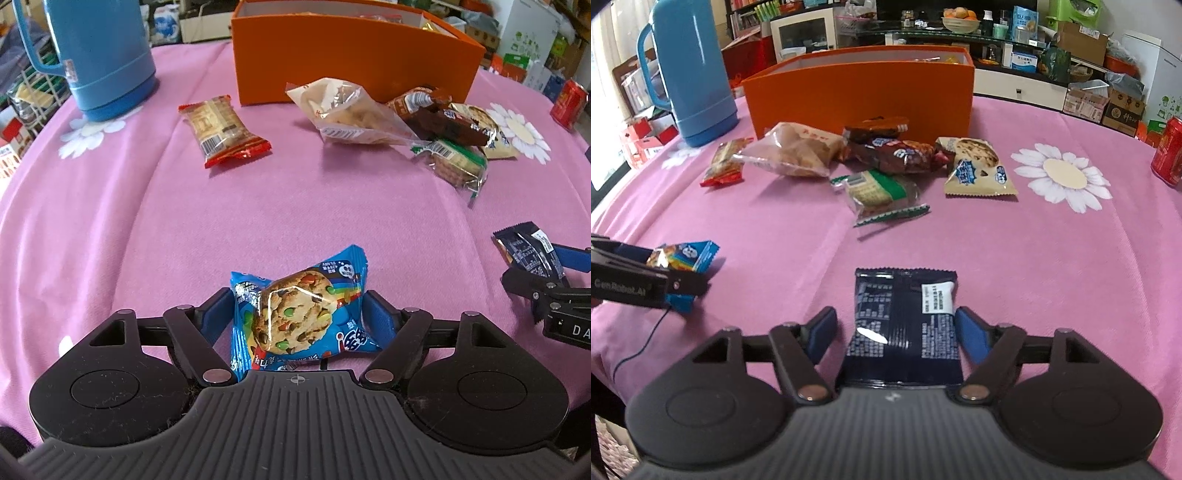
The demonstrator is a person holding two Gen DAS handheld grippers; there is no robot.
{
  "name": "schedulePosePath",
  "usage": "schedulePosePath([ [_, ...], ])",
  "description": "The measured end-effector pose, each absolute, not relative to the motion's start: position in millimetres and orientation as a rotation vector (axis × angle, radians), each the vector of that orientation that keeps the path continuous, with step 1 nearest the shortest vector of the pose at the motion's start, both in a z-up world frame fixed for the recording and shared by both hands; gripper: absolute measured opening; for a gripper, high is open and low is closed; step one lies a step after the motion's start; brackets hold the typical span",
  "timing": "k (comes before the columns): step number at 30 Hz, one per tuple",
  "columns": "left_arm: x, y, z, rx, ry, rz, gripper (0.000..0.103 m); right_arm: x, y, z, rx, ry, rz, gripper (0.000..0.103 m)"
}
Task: Organize snacks
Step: 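Grasp the blue cookie packet with the left tool while the right tool grasps the dark blue packet, then carry both packets into the orange box and open both tools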
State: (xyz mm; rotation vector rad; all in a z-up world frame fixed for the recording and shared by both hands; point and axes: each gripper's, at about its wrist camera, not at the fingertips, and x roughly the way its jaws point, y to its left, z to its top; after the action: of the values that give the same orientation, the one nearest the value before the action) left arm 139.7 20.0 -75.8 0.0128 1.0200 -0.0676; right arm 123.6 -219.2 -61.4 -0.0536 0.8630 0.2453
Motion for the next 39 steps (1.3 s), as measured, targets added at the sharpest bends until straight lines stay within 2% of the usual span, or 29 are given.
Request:
schedulePosePath([
  [7,138.5,16.8,-76.7,0.027,1.017,-0.065,0.064,121.8,-217.7,-64.1,-0.075,0.844,0.245,0.077],
  [8,138.0,16.4,-76.4,0.029,1.015,-0.061,0.060,120.7,-218.2,-64.0,-0.077,0.838,0.242,0.075],
  [9,137.3,17.4,-75.0,0.026,1.008,-0.061,0.044,119.0,-219.2,-63.2,-0.080,0.831,0.238,0.061],
  [10,136.7,18.7,-72.5,0.019,1.006,-0.066,0.042,117.2,-220.6,-61.1,-0.083,0.828,0.236,0.052],
  [11,136.9,21.8,-69.6,-0.013,1.023,-0.083,0.040,116.1,-223.6,-58.5,-0.060,0.838,0.242,0.052],
  [14,135.2,32.7,-54.3,-0.134,1.014,-0.137,0.040,110.8,-237.2,-42.2,0.063,0.833,0.265,0.052],
  [18,152.5,34.5,-21.0,-0.138,0.937,-0.153,0.040,123.4,-248.1,-2.0,0.166,0.748,0.302,0.052],
  [26,267.7,35.9,48.8,-0.143,0.756,-0.164,0.041,247.4,-233.0,59.4,0.106,0.538,0.324,0.052],
  [30,332.9,26.2,52.3,-0.144,0.742,-0.161,0.041,316.0,-212.8,54.9,0.065,0.540,0.341,0.052],
  [35,393.5,7.0,30.7,-0.111,0.756,-0.154,0.042,378.5,-193.4,23.6,0.009,0.602,0.352,0.054],
  [39,410.1,8.6,17.5,-0.119,0.782,-0.144,0.050,383.0,-197.2,16.6,0.029,0.587,0.359,0.067],
])
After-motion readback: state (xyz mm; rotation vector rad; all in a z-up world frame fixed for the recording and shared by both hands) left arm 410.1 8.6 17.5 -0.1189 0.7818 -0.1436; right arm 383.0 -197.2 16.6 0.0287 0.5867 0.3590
